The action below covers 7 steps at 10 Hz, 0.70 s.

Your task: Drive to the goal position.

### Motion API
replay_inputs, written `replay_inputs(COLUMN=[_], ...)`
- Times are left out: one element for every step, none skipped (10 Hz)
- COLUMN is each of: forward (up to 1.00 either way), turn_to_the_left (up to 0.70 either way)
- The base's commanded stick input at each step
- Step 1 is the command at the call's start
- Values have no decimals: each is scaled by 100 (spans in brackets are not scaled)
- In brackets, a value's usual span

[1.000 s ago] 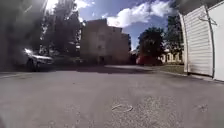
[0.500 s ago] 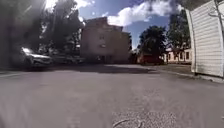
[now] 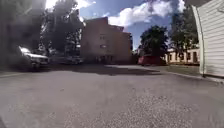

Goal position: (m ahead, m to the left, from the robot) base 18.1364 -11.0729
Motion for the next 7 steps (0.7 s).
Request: replay_inputs(forward=[85,85,85,85,85,85,85], turn_to_the_left=[0,0,0,0,0,0,0])
